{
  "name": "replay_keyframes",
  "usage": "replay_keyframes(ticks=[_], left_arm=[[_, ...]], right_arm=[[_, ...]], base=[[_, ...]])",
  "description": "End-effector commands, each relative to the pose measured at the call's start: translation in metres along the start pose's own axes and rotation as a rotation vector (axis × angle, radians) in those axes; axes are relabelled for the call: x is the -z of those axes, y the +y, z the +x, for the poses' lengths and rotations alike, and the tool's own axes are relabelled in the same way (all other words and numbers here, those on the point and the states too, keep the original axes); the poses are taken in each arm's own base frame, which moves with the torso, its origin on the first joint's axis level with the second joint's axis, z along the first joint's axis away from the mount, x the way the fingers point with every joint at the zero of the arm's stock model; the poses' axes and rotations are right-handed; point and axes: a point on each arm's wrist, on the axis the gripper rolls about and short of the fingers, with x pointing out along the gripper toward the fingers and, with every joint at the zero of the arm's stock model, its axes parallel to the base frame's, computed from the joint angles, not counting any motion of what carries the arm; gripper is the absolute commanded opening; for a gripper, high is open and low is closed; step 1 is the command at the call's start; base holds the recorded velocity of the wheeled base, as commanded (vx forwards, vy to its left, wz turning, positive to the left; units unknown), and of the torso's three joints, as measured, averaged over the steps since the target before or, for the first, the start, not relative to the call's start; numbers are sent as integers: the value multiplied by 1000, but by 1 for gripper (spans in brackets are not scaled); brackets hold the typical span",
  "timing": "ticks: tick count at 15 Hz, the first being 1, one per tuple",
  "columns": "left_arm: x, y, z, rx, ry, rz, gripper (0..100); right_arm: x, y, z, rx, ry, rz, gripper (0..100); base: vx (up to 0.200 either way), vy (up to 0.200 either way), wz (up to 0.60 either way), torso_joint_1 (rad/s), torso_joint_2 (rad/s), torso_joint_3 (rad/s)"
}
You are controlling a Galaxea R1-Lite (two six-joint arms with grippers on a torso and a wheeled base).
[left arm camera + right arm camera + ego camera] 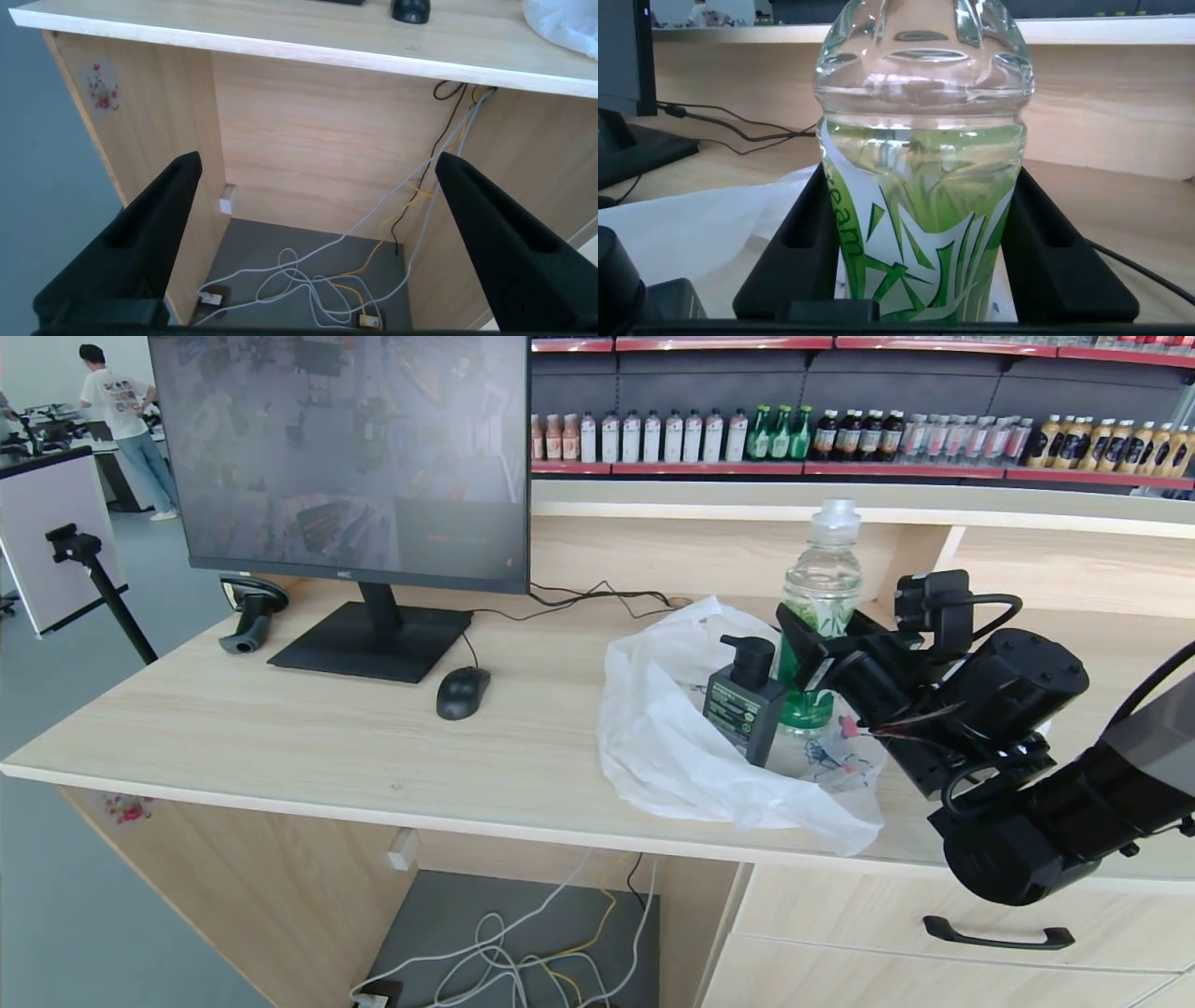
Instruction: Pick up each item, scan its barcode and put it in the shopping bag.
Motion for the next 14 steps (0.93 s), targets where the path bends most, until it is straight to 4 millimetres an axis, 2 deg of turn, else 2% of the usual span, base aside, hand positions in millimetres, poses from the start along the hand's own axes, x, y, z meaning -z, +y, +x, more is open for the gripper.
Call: replay_keyframes(ticks=[1,9,10,14], left_arm=[[0,0,0,0,-1,0,100],[0,0,0,0,1,0,100],[0,0,0,0,1,0,100],[0,0,0,0,1,0,100]], right_arm=[[7,1,-3,-3,32,-1,0],[11,0,-13,-4,73,-3,0],[12,0,-14,-4,76,-3,100],[7,0,-14,-4,64,-4,100]], base=[[0,0,0,0,0,0],[0,0,0,0,0,0],[0,0,0,0,0,0],[0,0,0,0,0,0]])
